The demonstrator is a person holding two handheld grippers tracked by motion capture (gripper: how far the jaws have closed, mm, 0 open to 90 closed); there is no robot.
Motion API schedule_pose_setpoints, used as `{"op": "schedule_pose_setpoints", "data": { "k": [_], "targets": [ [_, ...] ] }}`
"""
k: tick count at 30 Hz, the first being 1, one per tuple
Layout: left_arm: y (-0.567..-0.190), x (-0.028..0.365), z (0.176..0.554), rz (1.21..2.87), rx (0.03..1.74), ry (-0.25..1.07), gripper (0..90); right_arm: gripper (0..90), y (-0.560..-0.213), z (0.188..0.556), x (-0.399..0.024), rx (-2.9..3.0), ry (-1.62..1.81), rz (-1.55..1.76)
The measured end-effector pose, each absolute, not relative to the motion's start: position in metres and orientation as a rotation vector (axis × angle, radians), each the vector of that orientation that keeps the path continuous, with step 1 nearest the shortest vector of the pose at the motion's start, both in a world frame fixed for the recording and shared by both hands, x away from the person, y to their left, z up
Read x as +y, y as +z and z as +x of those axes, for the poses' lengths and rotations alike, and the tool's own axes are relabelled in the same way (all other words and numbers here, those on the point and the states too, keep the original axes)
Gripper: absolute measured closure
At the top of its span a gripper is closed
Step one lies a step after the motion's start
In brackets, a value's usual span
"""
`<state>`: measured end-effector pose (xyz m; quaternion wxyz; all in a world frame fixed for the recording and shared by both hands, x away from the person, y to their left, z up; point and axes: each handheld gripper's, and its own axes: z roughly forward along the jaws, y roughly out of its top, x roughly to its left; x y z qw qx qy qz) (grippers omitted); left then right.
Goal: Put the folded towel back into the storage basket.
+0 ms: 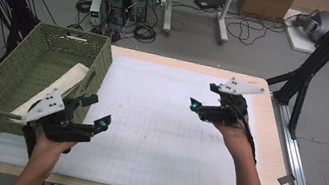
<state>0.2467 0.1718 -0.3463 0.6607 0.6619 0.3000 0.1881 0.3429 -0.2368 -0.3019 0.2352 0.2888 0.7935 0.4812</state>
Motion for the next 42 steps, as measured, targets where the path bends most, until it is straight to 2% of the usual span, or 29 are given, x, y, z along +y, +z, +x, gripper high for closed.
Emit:
{"op": "schedule_pose_setpoints", "data": {
  "k": [10,22,32,42],
  "targets": [
    [-0.363,0.134,0.253,1.569,0.633,0.358,17.0,17.0,-0.358,0.290,-0.286,2.084,1.251,0.963],
    [-0.390,0.118,0.259,1.642,0.623,0.344,17.6,16.8,-0.388,0.245,-0.313,1.921,1.333,1.008],
    [-0.404,0.110,0.257,1.674,0.613,0.351,17.8,16.8,-0.408,0.235,-0.315,1.934,1.305,1.024],
    [-0.411,0.111,0.258,1.687,0.640,0.348,17.9,16.9,-0.410,0.238,-0.310,1.962,1.265,0.989]
  ]
}}
